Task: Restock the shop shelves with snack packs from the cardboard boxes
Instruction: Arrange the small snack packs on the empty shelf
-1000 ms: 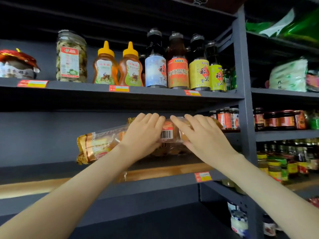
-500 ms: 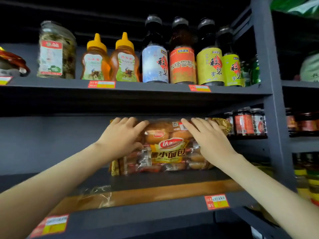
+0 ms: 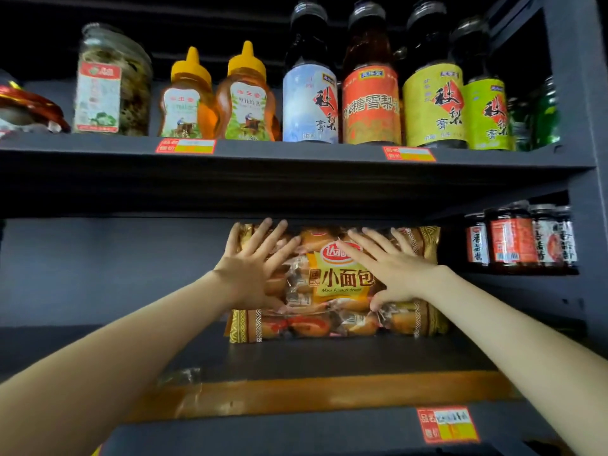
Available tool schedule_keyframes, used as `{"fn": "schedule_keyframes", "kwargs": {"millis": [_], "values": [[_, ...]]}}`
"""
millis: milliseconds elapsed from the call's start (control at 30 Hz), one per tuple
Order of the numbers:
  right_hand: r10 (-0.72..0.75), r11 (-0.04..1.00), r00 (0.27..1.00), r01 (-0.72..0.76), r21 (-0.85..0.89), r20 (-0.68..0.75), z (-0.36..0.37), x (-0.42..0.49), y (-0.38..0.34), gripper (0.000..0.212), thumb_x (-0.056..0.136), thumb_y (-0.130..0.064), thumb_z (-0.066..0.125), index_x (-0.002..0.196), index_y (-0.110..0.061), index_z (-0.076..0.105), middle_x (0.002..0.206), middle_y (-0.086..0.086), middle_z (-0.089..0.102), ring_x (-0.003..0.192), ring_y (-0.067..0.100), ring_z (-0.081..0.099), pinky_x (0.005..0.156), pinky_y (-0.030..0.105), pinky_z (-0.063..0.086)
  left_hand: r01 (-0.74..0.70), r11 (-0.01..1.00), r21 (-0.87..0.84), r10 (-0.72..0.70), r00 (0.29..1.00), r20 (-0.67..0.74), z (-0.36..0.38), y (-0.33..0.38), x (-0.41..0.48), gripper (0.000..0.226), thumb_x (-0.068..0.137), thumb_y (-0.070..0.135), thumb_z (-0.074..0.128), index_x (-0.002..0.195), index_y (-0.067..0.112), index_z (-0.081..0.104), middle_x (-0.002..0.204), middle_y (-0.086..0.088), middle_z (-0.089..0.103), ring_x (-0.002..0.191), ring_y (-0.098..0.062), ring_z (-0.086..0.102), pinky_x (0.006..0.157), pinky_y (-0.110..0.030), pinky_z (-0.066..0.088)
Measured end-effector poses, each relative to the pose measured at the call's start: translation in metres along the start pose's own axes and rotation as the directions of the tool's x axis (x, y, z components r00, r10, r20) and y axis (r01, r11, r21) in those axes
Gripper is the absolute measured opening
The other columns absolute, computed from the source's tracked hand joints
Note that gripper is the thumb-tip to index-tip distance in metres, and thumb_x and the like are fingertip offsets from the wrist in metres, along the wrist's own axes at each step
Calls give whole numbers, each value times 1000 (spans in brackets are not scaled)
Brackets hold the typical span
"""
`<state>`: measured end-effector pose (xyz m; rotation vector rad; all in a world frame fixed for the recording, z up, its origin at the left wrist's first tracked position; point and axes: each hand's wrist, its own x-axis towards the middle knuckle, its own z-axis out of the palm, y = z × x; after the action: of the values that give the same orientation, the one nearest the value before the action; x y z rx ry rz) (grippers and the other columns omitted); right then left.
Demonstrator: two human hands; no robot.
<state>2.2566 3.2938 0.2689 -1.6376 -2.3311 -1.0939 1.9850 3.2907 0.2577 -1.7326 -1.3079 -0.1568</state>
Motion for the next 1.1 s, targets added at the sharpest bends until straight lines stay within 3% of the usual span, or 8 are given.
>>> {"fn": "schedule_keyframes", "kwargs": {"millis": [300, 467, 567, 633, 700, 767, 933, 1100], "values": [[77, 997, 995, -74, -37, 69, 1, -12, 9, 127, 78, -51, 71, 121, -39, -48, 144, -4, -42, 141, 21, -31, 114, 58, -11, -37, 996, 81, 33, 998, 46, -9, 13, -4, 95, 85, 79, 18, 136, 23, -39, 148, -7, -40, 138, -28, -33, 112, -60, -14], [153, 988, 984, -155, 13, 96, -15, -19, -11, 116, 85, -43, 68, 139, -34, -35, 144, -3, -41, 141, 22, -31, 115, 57, -12, 62, 966, -251, 7, 964, 265, -34, 25, -4, 90, 92, 70, 31, 149, 27, -24, 151, -5, -39, 138, -25, -37, 111, -57, -21], [212, 949, 973, -182, 257, -95, -31, -35, -40, 85, 93, -17, 56, 153, -33, -2, 160, -2, -15, 147, 22, -13, 117, 51, 1, 72, 926, -372, -1, 982, 189, -45, 25, -17, 80, 94, 62, 37, 155, 28, -2, 159, -7, -23, 145, -27, -24, 115, -58, -13], [259, 905, 939, -153, 396, -228, -46, -47, -65, 65, 94, -12, 51, 150, -28, 22, 158, 0, 12, 145, 22, 12, 116, 46, 19, 87, 891, -447, -53, 995, 87, -53, 24, -36, 65, 98, 52, 36, 153, 22, 18, 162, -11, 2, 148, -30, 1, 117, -57, 1], [283, 850, 915, -101, 517, -287, -61, -60, -95, 50, 96, -17, 50, 144, -23, 37, 150, -2, 32, 137, 18, 31, 107, 36, 35, 96, 803, -589, -138, 990, -27, -60, 25, -63, 47, 102, 40, 32, 141, 15, 39, 148, -13, 37, 133, -30, 39, 112, -49, 31], [303, 784, 900, -49, 619, -312, -72, -75, -127, 40, 97, -21, 50, 137, -22, 46, 139, -4, 43, 127, 16, 42, 93, 26, 38, 70, 695, -716, -235, 963, -134, -66, 24, -97, 38, 104, 34, 33, 131, 13, 50, 127, -10, 54, 108, -29, 57, 91, -43, 48], [340, 673, 815, 137, 727, -469, -91, -120, -221, 23, 94, -17, 54, 116, -16, 60, 113, -3, 60, 102, 17, 58, 84, 37, 50, -62, 682, -728, -341, 854, -392, -63, 19, -204, 31, 94, 25, 43, 109, 7, 62, 99, -11, 65, 80, -31, 62, 68, -39, 51], [321, 525, 853, 203, 827, -413, -83, -184, -344, 23, 89, -17, 52, 109, -12, 63, 104, -1, 64, 98, 20, 62, 81, 36, 50, 43, 536, -843, -391, 898, -202, -32, 25, -344, 34, 92, 27, 41, 114, 9, 60, 104, -6, 64, 90, -27, 61, 73, -36, 49]]}}
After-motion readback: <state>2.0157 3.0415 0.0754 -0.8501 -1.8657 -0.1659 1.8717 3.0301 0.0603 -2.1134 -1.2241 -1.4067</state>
